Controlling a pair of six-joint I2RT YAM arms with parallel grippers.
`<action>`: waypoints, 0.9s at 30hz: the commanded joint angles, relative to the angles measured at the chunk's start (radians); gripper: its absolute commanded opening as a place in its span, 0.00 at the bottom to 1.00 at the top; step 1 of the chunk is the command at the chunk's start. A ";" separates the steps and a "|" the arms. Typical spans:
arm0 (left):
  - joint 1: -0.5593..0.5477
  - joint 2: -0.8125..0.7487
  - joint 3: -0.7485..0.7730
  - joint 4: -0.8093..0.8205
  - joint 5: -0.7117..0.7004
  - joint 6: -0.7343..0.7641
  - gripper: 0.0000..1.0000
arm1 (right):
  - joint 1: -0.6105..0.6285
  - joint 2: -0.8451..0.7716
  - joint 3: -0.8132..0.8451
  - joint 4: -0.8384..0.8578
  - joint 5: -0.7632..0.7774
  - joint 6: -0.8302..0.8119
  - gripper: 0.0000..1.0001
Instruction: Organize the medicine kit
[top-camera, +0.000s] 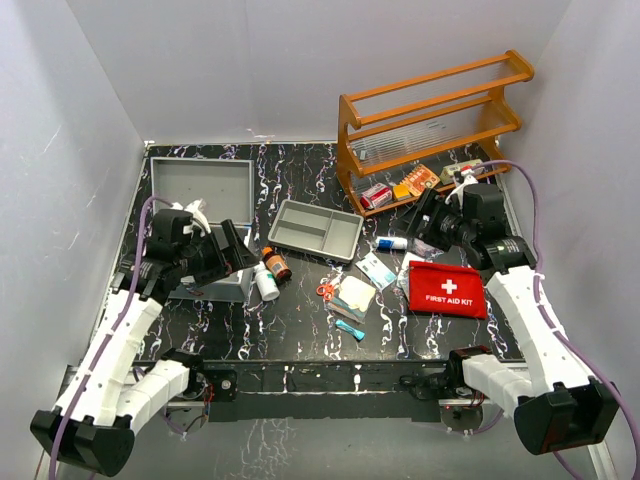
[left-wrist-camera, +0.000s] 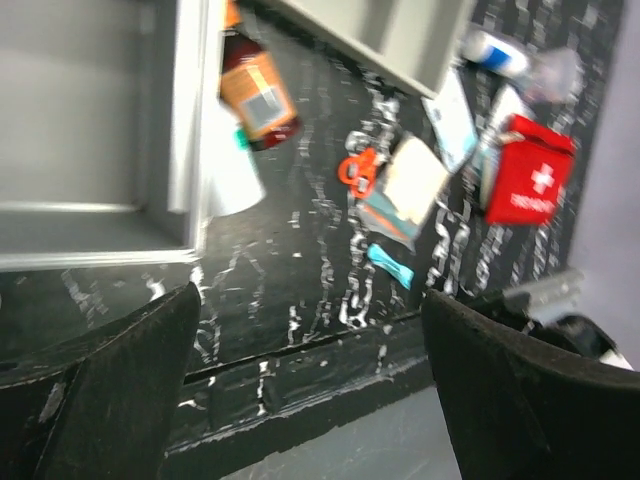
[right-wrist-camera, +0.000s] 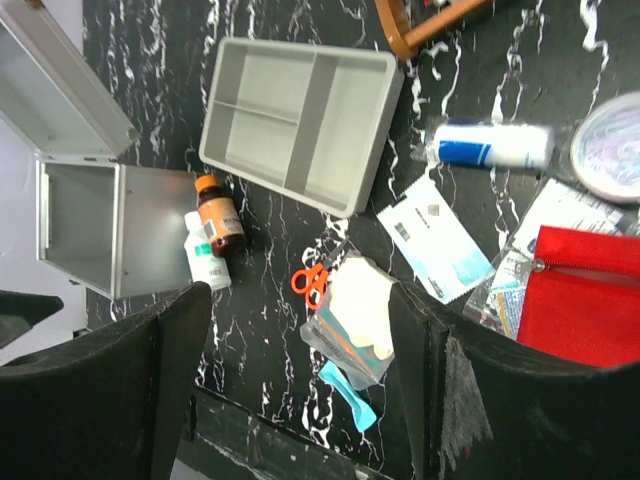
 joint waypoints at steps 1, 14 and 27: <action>-0.004 -0.033 -0.015 -0.167 -0.278 -0.113 0.90 | -0.003 0.006 -0.027 0.094 -0.039 0.019 0.70; -0.003 0.023 -0.107 -0.137 -0.433 -0.254 0.95 | -0.004 -0.017 -0.088 0.079 0.027 0.040 0.70; -0.003 0.138 -0.140 0.240 -0.422 -0.169 0.81 | -0.003 0.012 -0.094 0.064 0.062 0.024 0.70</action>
